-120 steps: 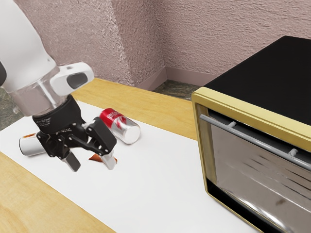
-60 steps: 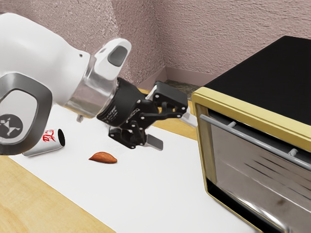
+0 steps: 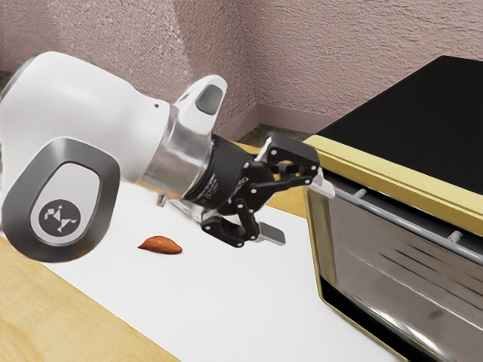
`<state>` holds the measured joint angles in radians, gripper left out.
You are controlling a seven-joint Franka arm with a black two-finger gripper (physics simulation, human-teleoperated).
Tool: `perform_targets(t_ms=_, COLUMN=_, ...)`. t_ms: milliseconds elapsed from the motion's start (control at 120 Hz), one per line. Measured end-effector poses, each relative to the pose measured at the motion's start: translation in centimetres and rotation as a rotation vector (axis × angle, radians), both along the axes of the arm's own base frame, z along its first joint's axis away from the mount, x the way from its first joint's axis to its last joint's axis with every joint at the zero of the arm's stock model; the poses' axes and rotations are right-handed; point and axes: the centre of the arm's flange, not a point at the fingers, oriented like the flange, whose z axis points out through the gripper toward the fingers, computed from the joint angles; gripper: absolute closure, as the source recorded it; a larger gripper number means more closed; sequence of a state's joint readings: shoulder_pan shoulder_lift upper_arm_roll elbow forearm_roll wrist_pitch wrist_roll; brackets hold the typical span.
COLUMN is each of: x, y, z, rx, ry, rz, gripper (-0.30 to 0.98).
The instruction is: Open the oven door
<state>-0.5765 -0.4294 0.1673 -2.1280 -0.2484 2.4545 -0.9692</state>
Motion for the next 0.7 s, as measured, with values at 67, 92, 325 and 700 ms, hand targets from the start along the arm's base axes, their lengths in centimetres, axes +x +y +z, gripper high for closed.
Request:
perform_targets(t_ms=67, x=0.4, y=0.0, z=-0.3, rx=-0.039, ry=0.026, rz=0.04, gripper=0.0)
perform_targets(t_ms=92, x=0.6, y=0.0, z=-0.5, rx=-0.049, ry=0.036, rz=0.054, gripper=0.0)
perform_targets(t_ms=325, x=2.4, y=-0.7, z=-2.6, rx=-0.086, ry=0.1, rz=0.149, gripper=0.0)
perform_targets(t_ms=700, x=3.6, y=-1.0, z=-3.4, rx=-0.138, ry=0.111, rz=0.24, gripper=0.0)
